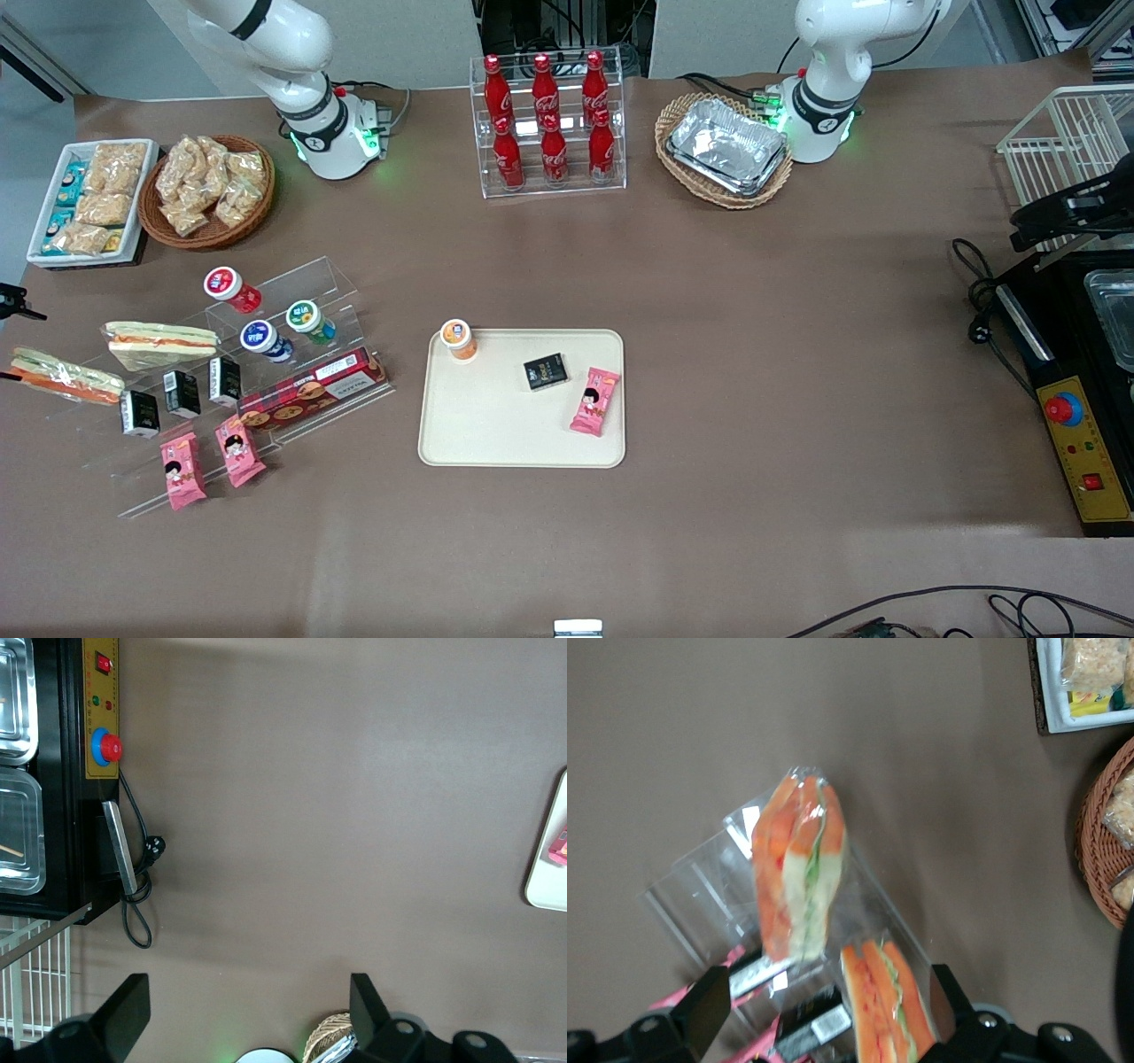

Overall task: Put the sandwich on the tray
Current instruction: 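Lower the right gripper and grasp the plastic-wrapped sandwich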

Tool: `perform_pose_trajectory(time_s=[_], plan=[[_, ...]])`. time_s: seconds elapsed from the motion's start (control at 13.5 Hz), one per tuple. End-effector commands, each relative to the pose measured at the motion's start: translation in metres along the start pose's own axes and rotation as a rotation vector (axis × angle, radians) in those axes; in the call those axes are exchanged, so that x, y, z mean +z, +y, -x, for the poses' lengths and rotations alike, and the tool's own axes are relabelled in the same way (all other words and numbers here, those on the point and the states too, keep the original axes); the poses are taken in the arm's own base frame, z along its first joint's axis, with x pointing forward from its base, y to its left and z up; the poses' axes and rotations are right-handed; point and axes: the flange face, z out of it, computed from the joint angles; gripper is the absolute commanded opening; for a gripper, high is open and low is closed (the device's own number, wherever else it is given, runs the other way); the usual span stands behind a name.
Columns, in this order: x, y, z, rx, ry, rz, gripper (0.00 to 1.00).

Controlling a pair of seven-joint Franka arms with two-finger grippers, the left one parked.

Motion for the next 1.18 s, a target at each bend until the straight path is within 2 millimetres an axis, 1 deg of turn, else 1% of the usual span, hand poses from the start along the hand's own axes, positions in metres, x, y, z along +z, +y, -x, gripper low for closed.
perform_pose_trajectory(time_s=[0.0, 0.07, 0.15, 0.22, 0.37, 0.59, 0.74, 0.81, 0.89, 0.96, 1.03, 1.11], plan=[[0.033, -0.012, -0.020, 0.055, 0.001, 0.002, 1.00], [0.039, -0.014, -0.024, 0.071, -0.008, -0.005, 1.00], [0.046, -0.014, -0.031, 0.086, -0.011, -0.006, 1.00], [0.048, -0.015, -0.034, 0.089, -0.007, -0.014, 1.00], [0.052, -0.019, -0.035, 0.088, -0.002, -0.034, 1.00], [0.070, -0.025, -0.037, 0.093, 0.002, -0.033, 1.00], [0.081, -0.027, -0.037, 0.110, 0.004, -0.038, 0.97], [0.084, -0.028, -0.037, 0.112, 0.007, -0.044, 0.91], [0.086, -0.029, -0.036, 0.109, 0.007, -0.046, 0.70], [0.090, -0.030, -0.034, 0.106, 0.008, -0.046, 0.56], [0.090, -0.031, -0.034, 0.104, 0.009, -0.047, 0.48], [0.090, -0.032, -0.034, 0.104, 0.009, -0.050, 0.33]])
